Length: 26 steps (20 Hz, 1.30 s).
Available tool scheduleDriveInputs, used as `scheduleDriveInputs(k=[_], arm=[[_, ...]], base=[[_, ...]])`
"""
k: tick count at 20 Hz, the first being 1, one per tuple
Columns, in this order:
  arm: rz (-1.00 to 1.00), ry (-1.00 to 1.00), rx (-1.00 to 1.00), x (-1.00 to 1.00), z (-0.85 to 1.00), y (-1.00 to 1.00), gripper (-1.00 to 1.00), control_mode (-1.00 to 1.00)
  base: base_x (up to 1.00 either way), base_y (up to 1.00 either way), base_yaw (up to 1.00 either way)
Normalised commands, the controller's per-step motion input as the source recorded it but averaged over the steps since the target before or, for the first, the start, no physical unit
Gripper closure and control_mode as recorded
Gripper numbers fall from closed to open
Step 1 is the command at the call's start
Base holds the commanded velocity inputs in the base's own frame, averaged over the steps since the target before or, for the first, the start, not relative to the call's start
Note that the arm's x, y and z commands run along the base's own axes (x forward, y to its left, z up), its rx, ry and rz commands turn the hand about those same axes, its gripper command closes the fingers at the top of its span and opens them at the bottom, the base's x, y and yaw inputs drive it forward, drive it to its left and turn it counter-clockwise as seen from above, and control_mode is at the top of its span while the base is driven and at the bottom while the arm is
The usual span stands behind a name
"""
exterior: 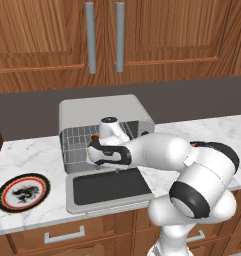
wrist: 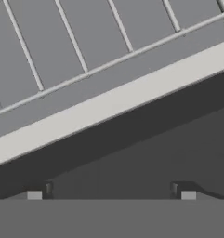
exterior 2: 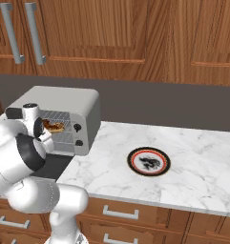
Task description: Open the toaster oven door. Place the hotdog bun on the bottom rack in the toaster oven and place the chicken drumstick on the top rack.
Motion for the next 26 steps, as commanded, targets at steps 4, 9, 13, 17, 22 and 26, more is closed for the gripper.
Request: scheduleDriveInputs(k=[4, 9, 13, 17, 22, 26], arm=[[0.26, -0.05, -0.05, -0.52, 0.45, -0.28, -1.0, -1.0], [0.18, -0.1, 0.0, -0.55, 0.43, -0.41, -1.0, -1.0], [0.15, -0.16, 0.0, -0.59, 0.41, -0.4, -1.0, -1.0], [0.05, -0.21, 0.0, -0.6, 0.41, -0.33, -1.0, -1.0], [0.0, -0.17, 0.0, -0.55, 0.43, -0.23, -1.0, -1.0], [0.0, -0.11, 0.0, -0.48, 0.48, -0.22, -1.0, -1.0]], base=[[0.0, 0.0, 0.0], [0.0, 0.0, 0.0], [0.0, 0.0, 0.0], [0.0, 0.0, 0.0], [0.0, 0.0, 0.0], [0.0, 0.0, 0.0]])
